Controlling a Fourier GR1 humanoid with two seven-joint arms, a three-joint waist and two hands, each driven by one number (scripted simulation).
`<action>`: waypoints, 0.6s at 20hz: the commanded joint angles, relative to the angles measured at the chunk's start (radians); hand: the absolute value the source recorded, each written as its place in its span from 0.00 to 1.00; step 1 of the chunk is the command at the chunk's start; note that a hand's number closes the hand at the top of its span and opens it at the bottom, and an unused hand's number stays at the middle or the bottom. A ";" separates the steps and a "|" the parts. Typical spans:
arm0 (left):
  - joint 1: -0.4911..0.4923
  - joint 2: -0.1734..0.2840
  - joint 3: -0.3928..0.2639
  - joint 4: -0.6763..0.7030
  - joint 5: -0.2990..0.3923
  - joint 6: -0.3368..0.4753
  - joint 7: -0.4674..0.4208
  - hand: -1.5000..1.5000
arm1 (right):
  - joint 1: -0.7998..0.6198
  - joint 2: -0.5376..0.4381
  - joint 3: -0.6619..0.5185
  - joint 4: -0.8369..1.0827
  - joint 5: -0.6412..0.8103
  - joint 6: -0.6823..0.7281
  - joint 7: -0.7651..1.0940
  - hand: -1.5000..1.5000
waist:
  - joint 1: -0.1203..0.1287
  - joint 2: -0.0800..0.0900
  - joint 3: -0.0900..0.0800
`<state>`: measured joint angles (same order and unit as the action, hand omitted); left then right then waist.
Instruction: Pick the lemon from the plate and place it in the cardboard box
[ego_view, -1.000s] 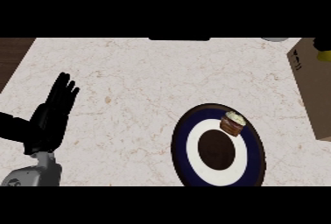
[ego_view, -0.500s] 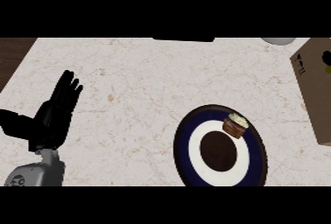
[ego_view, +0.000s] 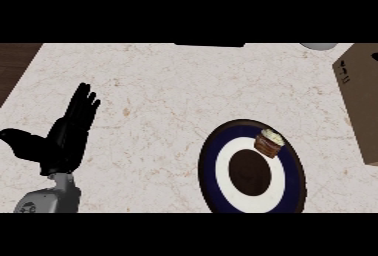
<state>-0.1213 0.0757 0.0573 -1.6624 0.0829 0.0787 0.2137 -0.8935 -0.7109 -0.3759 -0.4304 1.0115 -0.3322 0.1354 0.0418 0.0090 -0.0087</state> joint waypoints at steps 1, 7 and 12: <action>-0.021 -0.025 -0.001 0.013 -0.010 0.029 -0.014 0.50 | 0.000 -0.014 -0.084 -0.031 -0.090 -0.139 -0.161 0.00 | -0.016 0.005 0.013; 0.007 -0.005 0.004 -0.009 -0.013 0.025 0.014 0.50 | -0.024 0.020 -0.275 -0.014 -0.330 -0.094 -0.252 0.00 | -0.027 -0.005 0.012; 0.002 0.017 0.029 0.011 -0.006 0.012 -0.001 0.50 | -0.054 -0.001 -0.430 -0.019 -0.523 0.002 -0.314 0.00 | -0.036 -0.005 0.012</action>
<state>-0.1144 0.0796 0.0685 -1.6633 0.0762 0.0897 0.2127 -0.9455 -0.7072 -0.7001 -0.4462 0.6227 -0.3853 -0.1240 0.0181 0.0058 0.0026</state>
